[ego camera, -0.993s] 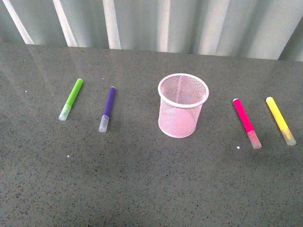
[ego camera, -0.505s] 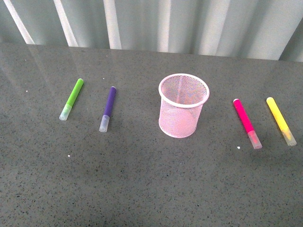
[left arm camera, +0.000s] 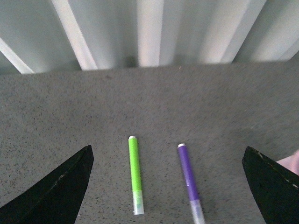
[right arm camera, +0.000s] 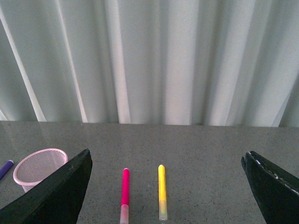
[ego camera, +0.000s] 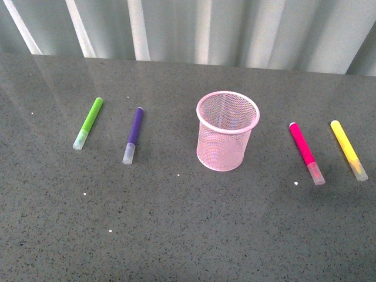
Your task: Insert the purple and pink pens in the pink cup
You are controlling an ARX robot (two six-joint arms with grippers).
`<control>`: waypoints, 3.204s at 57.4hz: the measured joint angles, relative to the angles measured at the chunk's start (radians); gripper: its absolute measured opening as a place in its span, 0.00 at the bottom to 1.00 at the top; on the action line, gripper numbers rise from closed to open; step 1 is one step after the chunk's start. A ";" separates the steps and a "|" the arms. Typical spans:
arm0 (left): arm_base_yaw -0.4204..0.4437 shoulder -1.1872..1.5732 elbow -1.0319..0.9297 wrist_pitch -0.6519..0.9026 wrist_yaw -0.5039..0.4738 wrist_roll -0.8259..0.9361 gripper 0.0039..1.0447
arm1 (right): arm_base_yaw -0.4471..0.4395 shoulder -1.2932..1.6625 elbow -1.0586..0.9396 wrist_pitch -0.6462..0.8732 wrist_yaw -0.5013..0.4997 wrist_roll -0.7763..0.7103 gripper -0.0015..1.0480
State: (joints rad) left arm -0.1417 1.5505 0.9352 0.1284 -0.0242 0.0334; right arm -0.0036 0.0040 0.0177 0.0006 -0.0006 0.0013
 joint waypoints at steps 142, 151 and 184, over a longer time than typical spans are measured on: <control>-0.116 0.441 0.361 0.034 -0.045 0.002 0.12 | 0.000 0.000 0.000 0.000 0.000 0.000 0.93; -0.188 0.183 0.142 0.417 0.029 -0.129 0.12 | 0.000 0.000 0.000 0.000 0.000 0.000 0.93; -0.431 0.532 0.006 1.045 -0.077 -0.365 0.12 | 0.000 0.000 0.000 0.000 0.000 0.000 0.93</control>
State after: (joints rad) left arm -0.5728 2.0827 0.9413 1.1736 -0.1017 -0.3313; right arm -0.0036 0.0040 0.0177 0.0006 -0.0006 0.0013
